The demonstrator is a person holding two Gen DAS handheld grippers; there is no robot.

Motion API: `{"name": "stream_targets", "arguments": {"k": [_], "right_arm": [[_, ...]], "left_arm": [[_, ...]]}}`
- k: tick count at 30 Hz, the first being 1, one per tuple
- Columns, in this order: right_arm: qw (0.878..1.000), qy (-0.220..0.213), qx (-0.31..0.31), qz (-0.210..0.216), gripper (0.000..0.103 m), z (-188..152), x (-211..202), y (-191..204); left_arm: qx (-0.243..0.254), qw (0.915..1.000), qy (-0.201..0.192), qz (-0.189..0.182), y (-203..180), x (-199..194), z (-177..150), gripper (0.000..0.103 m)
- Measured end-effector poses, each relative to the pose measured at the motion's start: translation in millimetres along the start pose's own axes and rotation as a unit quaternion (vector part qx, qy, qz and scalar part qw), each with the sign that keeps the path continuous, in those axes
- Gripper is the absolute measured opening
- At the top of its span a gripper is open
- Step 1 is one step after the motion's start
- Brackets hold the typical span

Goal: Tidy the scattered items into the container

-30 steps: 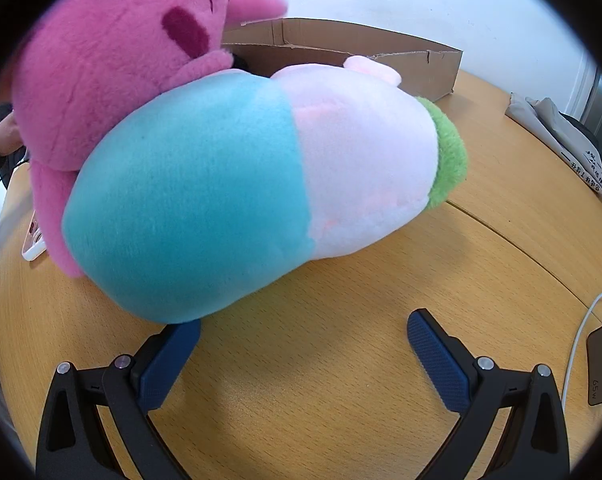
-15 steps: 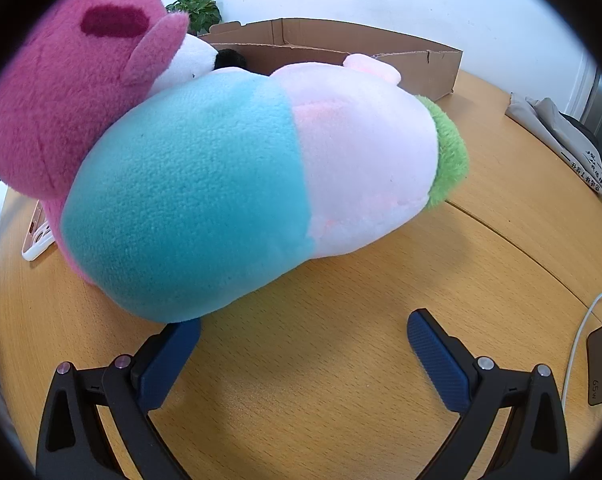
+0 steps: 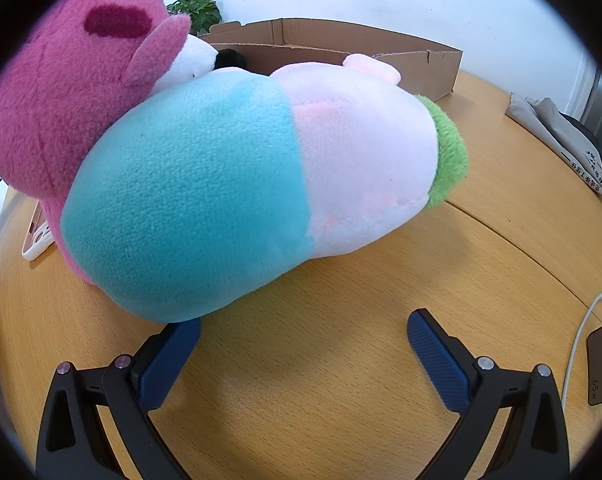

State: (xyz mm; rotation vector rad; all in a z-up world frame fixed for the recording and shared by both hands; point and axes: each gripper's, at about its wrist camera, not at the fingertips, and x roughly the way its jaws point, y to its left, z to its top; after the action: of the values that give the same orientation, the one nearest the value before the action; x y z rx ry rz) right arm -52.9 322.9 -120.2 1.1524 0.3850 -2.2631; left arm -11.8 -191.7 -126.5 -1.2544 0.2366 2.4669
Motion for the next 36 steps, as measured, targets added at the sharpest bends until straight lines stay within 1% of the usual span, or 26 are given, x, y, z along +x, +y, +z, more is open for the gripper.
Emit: {"name": "stream_targets", "arguments": {"k": [36], "right_arm": [[1.0, -0.001, 0.012, -0.007, 0.103, -0.2, -0.3, 5.1]], "left_arm": [[-0.004, 1.0, 0.0, 0.003, -5.4, 4.9, 1.8, 0.103]]}}
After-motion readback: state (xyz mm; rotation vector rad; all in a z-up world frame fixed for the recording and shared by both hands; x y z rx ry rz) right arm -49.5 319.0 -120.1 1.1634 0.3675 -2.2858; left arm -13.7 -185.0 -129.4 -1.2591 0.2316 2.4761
